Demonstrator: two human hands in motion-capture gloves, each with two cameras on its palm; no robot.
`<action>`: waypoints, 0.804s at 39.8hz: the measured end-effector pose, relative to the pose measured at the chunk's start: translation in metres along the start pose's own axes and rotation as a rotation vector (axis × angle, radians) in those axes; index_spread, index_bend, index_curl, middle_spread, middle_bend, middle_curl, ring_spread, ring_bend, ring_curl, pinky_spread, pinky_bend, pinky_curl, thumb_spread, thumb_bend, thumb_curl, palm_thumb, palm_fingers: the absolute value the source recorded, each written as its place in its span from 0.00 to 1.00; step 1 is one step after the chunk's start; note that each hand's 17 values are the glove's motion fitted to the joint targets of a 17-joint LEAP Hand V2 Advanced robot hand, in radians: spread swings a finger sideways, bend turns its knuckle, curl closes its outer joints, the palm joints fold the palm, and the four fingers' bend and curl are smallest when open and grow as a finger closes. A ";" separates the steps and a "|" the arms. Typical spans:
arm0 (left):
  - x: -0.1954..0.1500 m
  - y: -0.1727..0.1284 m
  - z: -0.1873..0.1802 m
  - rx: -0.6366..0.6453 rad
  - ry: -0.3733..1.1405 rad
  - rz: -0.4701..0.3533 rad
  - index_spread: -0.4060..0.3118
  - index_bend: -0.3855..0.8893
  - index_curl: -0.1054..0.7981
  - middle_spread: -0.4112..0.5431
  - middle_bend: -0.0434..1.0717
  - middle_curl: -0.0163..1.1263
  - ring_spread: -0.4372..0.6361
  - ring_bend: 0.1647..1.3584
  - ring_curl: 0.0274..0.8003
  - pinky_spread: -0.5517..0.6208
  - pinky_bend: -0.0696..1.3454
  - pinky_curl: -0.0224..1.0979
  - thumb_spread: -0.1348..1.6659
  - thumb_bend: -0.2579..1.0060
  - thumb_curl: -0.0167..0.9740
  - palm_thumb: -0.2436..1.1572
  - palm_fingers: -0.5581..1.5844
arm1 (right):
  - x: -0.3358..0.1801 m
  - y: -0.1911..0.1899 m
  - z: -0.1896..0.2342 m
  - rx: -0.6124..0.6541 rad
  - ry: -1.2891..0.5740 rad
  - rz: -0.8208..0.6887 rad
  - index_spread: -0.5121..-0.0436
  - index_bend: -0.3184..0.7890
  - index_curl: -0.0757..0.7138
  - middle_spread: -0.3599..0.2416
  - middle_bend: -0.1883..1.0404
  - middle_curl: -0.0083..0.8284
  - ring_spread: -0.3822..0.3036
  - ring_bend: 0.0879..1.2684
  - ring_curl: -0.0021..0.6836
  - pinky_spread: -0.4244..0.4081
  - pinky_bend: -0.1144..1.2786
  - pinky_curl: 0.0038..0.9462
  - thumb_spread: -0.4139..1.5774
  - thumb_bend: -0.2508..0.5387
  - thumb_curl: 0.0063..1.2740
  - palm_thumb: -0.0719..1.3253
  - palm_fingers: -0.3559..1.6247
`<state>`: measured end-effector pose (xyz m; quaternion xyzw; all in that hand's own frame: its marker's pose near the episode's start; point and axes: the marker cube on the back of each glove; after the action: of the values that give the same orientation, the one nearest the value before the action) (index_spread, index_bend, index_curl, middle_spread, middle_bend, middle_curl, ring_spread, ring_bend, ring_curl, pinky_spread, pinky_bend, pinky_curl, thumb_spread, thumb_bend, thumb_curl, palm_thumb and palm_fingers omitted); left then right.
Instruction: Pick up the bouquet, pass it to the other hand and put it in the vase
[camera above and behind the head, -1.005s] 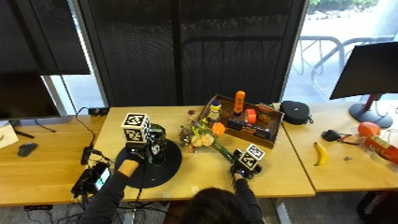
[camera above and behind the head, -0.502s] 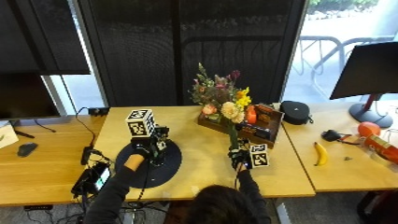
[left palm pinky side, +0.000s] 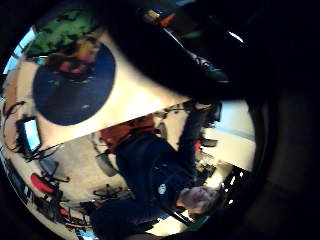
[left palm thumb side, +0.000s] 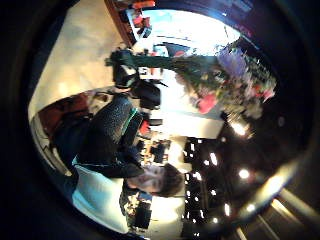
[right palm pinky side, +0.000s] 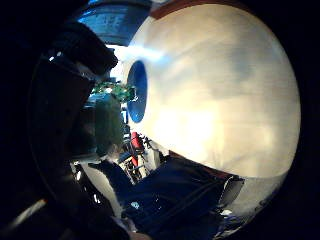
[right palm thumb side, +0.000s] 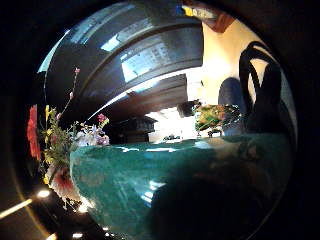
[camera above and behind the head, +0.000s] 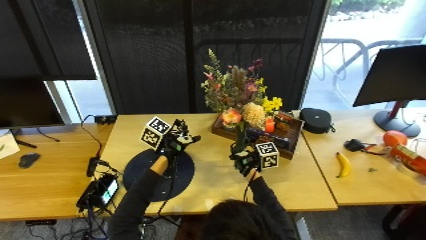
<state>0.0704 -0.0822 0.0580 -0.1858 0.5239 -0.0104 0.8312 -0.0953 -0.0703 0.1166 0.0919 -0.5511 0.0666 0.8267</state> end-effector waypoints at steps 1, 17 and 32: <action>0.002 -0.002 0.003 -0.010 0.038 0.006 0.59 0.36 0.51 0.63 0.17 0.28 0.65 0.26 0.38 0.82 0.31 0.33 0.69 0.25 0.30 0.37 0.39 | -0.006 0.005 0.006 -0.053 -0.039 0.043 0.56 0.74 0.80 0.26 0.54 0.78 0.15 0.33 0.76 0.19 0.22 0.45 0.23 0.31 0.52 0.94 0.77; 0.021 -0.035 0.047 -0.118 0.316 0.173 0.78 0.35 0.38 0.71 0.20 0.30 0.72 0.35 0.40 0.83 0.51 0.39 0.64 0.20 0.35 0.47 0.32 | -0.051 0.032 0.080 -0.443 -0.215 0.100 0.56 0.74 0.84 0.27 0.53 0.80 0.15 0.32 0.80 0.17 0.22 0.46 0.19 0.30 0.55 0.94 0.78; 0.040 -0.039 0.062 0.015 0.417 0.224 0.70 0.47 0.41 0.55 0.40 0.37 0.61 0.33 0.38 0.82 0.33 0.30 0.61 0.19 0.37 0.51 0.41 | -0.066 0.061 0.124 -0.421 -0.151 0.106 0.56 0.73 0.87 0.27 0.53 0.81 0.15 0.32 0.82 0.16 0.22 0.47 0.17 0.30 0.57 0.93 0.78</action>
<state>0.1494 -0.1090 0.0591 -0.1142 0.7016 0.0396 0.7023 -0.2454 -0.0394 0.1068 -0.1071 -0.6172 -0.0139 0.7794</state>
